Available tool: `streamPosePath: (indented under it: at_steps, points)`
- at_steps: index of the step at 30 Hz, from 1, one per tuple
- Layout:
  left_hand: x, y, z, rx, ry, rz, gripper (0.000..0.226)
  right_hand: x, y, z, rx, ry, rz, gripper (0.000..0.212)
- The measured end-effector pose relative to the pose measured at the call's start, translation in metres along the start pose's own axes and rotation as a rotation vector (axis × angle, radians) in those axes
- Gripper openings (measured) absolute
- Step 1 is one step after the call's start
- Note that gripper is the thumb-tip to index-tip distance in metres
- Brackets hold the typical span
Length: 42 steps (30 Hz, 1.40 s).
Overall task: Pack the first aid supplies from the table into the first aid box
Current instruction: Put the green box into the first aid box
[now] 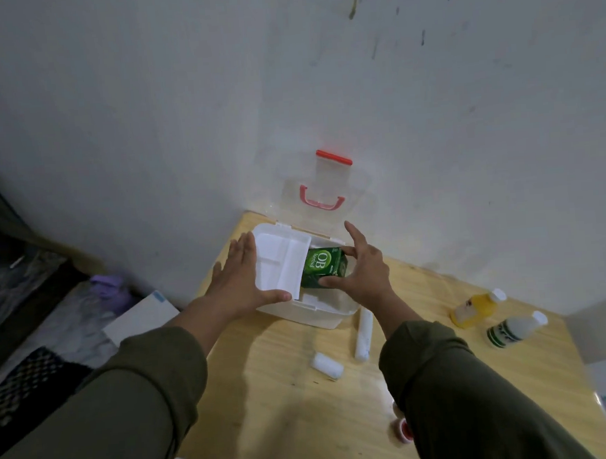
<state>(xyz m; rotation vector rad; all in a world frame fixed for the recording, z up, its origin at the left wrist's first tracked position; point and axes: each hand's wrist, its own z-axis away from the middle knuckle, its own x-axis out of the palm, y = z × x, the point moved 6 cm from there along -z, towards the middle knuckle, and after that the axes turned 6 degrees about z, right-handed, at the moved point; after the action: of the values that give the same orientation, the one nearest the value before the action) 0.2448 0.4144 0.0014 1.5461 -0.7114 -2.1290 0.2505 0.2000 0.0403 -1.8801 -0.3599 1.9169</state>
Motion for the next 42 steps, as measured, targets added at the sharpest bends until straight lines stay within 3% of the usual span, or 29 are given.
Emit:
streamPosePath:
  at_steps: [7, 13, 18, 25, 31, 42]
  points:
    - [-0.001, 0.001, 0.001, -0.004, -0.003, 0.023, 0.129, 0.014, -0.006, -0.007, -0.033, -0.063, 0.201, 0.108]
    - [0.000, 0.001, 0.002, -0.008, -0.001, 0.037, 0.128, 0.025, -0.005, -0.006, -0.004, -0.091, 0.188, 0.108]
    - [-0.001, 0.003, 0.002, -0.009, -0.001, 0.034, 0.127, 0.018, -0.004, -0.003, -0.027, -0.029, 0.099, 0.096]
    - [-0.002, 0.004, 0.004, -0.009, 0.008, 0.031, 0.127, -0.001, -0.028, 0.021, -0.045, 0.319, -0.383, 0.058]
    - [-0.003, 0.006, 0.007, -0.011, 0.003, 0.025, 0.126, 0.023, -0.028, 0.018, 0.305, 0.233, -0.982, 0.055]
    - [-0.001, 0.003, 0.008, -0.007, -0.012, 0.015, 0.128, 0.047, -0.006, 0.004, 0.485, 0.100, -1.197, 0.049]
